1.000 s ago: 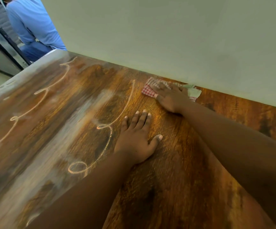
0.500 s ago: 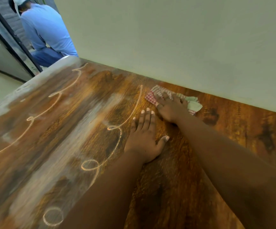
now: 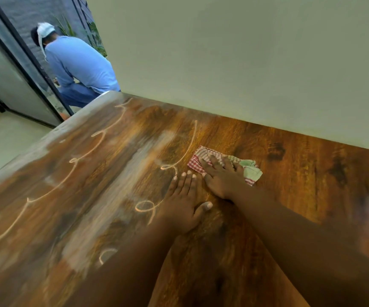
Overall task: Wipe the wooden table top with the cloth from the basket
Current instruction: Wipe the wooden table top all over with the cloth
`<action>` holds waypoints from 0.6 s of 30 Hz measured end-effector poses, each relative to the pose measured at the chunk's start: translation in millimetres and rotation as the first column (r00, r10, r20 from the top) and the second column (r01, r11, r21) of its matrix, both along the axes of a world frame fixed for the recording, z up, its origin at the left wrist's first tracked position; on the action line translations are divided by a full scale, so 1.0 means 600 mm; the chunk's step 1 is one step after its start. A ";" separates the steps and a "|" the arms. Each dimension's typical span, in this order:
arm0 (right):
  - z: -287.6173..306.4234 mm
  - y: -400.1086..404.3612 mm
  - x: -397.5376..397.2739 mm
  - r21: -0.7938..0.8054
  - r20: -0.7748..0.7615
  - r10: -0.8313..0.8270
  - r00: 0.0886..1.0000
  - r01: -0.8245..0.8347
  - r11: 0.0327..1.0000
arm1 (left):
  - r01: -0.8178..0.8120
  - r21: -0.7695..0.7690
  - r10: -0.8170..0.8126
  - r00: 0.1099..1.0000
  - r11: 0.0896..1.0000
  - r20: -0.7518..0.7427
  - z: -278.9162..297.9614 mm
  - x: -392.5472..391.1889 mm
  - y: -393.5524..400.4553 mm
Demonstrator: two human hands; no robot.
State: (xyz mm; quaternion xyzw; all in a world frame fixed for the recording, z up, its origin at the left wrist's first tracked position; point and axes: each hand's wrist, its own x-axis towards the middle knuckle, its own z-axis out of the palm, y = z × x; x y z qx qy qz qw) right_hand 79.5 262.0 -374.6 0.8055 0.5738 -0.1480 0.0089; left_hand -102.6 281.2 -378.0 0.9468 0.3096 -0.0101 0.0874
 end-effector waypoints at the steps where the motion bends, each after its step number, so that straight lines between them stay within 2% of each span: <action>1: -0.002 -0.005 -0.008 0.002 -0.006 -0.001 1.000 0.001 1.000 | -0.025 -0.011 0.025 1.000 1.000 -0.004 -0.001 -0.003 -0.002; 9: -0.007 -0.033 -0.051 0.007 -0.024 -0.024 0.999 0.024 1.000 | -0.044 -0.011 0.043 0.996 0.999 -0.076 0.000 -0.013 -0.010; 14: 0.006 -0.029 -0.035 -0.016 -0.047 0.004 0.999 -0.005 1.000 | -0.034 -0.028 0.032 0.996 0.999 -0.079 0.015 -0.036 -0.014; 18: 0.016 0.002 -0.014 -0.010 -0.051 -0.076 0.996 0.076 0.997 | -0.006 -0.063 0.002 0.999 0.998 -0.053 0.021 -0.064 -0.013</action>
